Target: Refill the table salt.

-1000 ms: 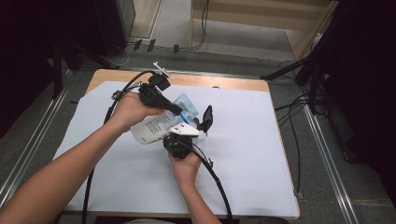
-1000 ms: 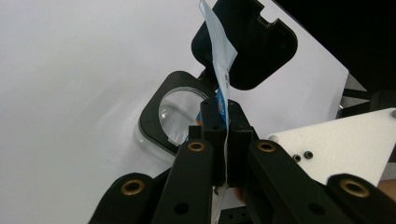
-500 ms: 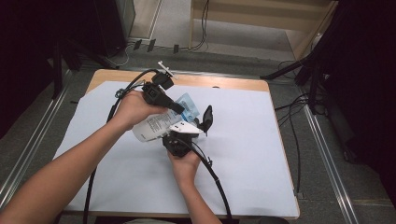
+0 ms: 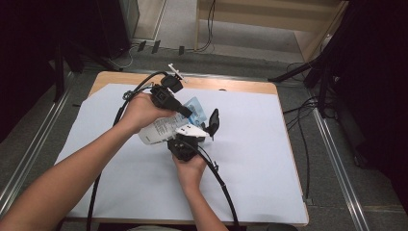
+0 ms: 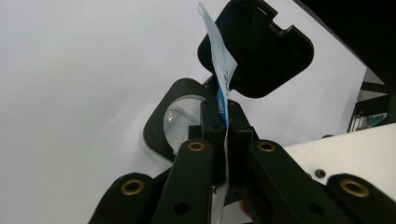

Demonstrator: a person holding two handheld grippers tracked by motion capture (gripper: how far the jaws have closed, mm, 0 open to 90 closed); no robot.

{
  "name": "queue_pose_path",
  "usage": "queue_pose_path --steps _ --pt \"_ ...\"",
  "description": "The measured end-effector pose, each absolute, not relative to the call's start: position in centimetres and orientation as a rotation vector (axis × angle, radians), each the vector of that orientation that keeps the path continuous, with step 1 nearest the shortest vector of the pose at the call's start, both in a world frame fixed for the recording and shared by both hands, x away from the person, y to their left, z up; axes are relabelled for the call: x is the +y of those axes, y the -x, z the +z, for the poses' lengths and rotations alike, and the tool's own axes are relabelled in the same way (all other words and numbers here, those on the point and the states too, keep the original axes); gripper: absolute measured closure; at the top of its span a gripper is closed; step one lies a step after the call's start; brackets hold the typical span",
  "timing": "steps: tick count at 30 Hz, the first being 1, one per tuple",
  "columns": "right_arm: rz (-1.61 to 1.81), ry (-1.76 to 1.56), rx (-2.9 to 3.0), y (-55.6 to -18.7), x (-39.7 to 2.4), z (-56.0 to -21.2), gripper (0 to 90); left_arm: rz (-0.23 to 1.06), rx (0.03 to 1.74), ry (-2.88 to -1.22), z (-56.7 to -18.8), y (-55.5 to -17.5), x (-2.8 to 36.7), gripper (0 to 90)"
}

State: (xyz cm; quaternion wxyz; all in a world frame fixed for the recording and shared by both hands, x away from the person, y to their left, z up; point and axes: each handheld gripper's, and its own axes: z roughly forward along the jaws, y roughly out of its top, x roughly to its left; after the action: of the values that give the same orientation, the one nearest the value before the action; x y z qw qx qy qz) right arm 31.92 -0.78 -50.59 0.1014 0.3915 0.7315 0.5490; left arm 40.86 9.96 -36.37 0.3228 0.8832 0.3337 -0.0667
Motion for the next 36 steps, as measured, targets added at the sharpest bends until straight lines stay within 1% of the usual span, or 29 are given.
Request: queue_pose_path --steps 9,25,36 --pt "1.643 -1.168 2.149 -32.0 -0.6 -50.6 90.0 -0.176 0.89 -2.319 -36.5 -40.9 9.7 90.0" --pt "1.678 -1.183 2.123 -32.2 -0.3 -50.0 90.0 -0.133 0.887 -2.353 -36.1 -40.9 8.8 90.0" --pt "1.692 -1.198 2.115 -32.3 -0.4 -50.0 90.0 -0.145 0.885 -2.381 -36.2 -41.1 8.3 90.0"
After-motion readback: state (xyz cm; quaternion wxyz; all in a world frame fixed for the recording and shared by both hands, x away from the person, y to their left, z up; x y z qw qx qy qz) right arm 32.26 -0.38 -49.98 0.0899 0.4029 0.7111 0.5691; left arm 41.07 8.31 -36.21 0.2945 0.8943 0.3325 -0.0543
